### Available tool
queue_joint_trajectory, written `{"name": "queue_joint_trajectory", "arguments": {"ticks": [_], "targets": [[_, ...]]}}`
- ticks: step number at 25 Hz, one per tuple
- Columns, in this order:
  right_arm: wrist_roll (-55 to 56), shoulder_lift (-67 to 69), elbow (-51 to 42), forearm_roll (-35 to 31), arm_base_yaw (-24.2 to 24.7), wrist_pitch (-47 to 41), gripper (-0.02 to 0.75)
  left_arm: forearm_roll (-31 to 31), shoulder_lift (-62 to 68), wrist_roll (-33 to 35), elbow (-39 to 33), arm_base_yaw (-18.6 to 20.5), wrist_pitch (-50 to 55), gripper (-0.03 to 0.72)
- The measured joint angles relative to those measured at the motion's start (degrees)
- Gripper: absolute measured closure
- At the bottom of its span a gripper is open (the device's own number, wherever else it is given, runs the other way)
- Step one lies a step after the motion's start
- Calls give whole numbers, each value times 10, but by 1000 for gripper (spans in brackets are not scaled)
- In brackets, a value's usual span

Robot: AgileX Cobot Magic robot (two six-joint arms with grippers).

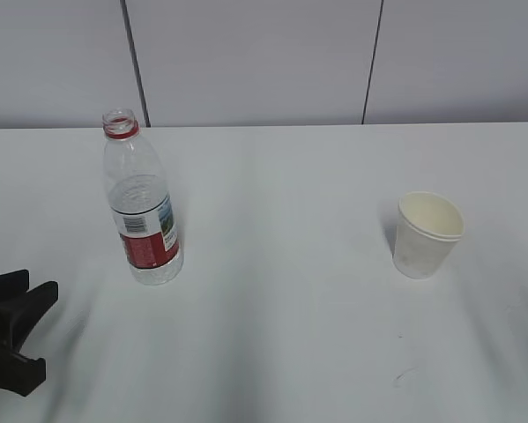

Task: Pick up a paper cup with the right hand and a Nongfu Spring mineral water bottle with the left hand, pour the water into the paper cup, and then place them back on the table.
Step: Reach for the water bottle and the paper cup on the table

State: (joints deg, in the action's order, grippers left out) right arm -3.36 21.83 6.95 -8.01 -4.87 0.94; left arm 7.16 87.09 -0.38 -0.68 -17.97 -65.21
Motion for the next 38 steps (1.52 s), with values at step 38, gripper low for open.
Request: {"name": "queue_joint_trajectory", "arguments": {"ticks": [38], "targets": [[8, 801, 2, 146, 0, 646, 150, 25, 1, -2, 0, 0, 0, 448]]}}
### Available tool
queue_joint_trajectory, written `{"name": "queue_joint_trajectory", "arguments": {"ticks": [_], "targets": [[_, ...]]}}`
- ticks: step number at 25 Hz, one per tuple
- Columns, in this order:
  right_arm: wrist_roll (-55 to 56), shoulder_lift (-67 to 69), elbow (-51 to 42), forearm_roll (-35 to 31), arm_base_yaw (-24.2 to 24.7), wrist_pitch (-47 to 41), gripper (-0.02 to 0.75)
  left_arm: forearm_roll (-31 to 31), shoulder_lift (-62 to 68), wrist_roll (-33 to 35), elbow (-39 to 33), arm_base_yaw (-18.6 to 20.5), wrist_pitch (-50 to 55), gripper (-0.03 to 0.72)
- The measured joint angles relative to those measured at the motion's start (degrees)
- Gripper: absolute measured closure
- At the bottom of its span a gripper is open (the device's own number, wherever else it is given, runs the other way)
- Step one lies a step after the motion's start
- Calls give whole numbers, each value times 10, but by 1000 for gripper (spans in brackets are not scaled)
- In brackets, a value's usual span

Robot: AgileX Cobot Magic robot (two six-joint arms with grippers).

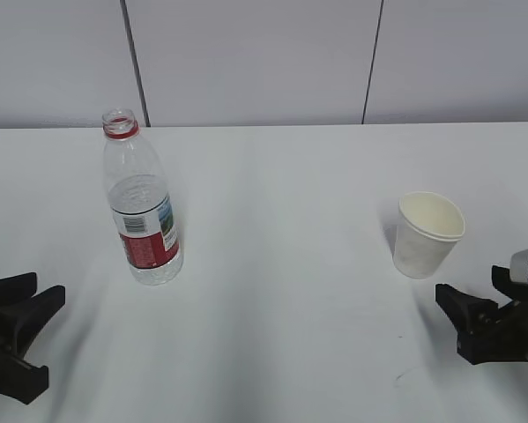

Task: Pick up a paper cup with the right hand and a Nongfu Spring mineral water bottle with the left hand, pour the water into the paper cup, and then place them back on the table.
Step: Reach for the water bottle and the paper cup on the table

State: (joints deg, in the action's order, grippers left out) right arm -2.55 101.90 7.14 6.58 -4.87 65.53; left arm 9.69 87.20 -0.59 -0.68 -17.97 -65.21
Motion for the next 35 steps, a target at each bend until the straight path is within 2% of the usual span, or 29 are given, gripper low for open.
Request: {"name": "queue_joint_trajectory", "arguments": {"ticks": [20, 35], "targets": [[0, 27, 10, -21, 0, 3, 150, -7, 0, 0, 0, 0, 0, 448], [1, 96, 111, -21, 0, 3, 150, -7, 0, 0, 0, 0, 0, 448]]}}
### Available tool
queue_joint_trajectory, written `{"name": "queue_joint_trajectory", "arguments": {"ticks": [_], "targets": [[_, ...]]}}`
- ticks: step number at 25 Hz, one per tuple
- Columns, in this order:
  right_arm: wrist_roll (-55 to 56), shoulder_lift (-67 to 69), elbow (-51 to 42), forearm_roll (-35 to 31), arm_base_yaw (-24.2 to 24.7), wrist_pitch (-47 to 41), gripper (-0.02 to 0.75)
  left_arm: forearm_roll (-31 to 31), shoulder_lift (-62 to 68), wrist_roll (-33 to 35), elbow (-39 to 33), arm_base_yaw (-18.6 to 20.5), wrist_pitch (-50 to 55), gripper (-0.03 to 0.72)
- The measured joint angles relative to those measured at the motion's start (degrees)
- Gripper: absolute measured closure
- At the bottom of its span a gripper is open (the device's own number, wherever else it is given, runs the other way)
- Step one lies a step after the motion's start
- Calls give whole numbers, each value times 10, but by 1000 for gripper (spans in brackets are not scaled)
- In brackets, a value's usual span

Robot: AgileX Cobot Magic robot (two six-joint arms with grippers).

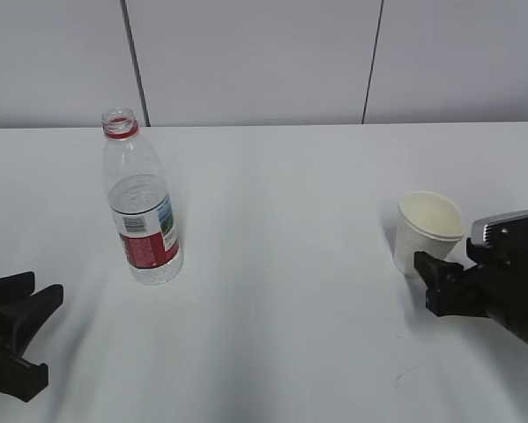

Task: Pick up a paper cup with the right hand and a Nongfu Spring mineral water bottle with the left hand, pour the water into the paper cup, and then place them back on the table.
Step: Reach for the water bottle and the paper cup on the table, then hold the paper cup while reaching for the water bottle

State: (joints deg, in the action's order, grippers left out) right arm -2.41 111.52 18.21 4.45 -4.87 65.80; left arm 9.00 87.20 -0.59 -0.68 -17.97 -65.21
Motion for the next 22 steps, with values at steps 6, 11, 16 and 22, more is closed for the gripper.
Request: {"name": "queue_joint_trajectory", "arguments": {"ticks": [6, 11, 16, 22], "targets": [[0, 33, 41, 0, 0, 0, 150, 0, 0, 0, 0, 0, 0, 448], [5, 55, 71, 0, 0, 0, 150, -1, 0, 0, 0, 0, 0, 448], [10, 79, 98, 4, 0, 0, 149, -4, 0, 0, 0, 0, 0, 448], [11, 90, 119, 6, 0, 0, 149, -17, 0, 0, 0, 0, 0, 442]]}}
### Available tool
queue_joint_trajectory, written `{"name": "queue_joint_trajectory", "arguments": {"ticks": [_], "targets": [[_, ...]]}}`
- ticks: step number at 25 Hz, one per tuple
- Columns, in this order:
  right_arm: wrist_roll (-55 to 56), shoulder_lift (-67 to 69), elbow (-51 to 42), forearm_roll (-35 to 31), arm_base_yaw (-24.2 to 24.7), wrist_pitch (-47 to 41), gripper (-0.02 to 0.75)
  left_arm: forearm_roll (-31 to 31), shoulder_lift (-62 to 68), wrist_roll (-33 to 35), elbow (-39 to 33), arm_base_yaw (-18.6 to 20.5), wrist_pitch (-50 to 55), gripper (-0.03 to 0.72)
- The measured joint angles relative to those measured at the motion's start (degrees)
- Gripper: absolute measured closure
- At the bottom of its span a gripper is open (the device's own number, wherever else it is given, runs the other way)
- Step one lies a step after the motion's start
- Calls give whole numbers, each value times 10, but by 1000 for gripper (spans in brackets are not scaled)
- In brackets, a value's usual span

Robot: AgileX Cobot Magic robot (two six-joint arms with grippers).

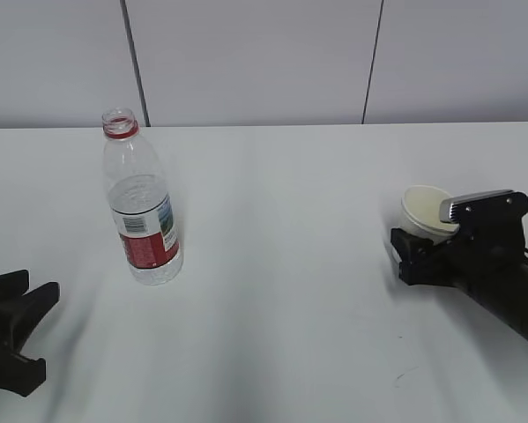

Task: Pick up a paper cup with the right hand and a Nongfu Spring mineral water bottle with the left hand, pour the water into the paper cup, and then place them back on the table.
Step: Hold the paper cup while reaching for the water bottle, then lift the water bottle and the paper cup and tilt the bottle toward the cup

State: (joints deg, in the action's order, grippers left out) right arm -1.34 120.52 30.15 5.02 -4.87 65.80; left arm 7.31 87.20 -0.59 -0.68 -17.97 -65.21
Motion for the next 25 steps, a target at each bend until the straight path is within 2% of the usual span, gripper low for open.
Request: {"name": "queue_joint_trajectory", "arguments": {"ticks": [11, 16, 25], "targets": [[1, 0, 1, 1, 0, 0, 150, 0, 0, 0, 2, 0, 0, 252], [1, 0, 1, 1, 0, 0, 149, 13, 3, 0, 28, 0, -1, 141], [2, 0, 1, 3, 0, 0, 149, 38, 102, 0, 107, 0, -2, 115]]}}
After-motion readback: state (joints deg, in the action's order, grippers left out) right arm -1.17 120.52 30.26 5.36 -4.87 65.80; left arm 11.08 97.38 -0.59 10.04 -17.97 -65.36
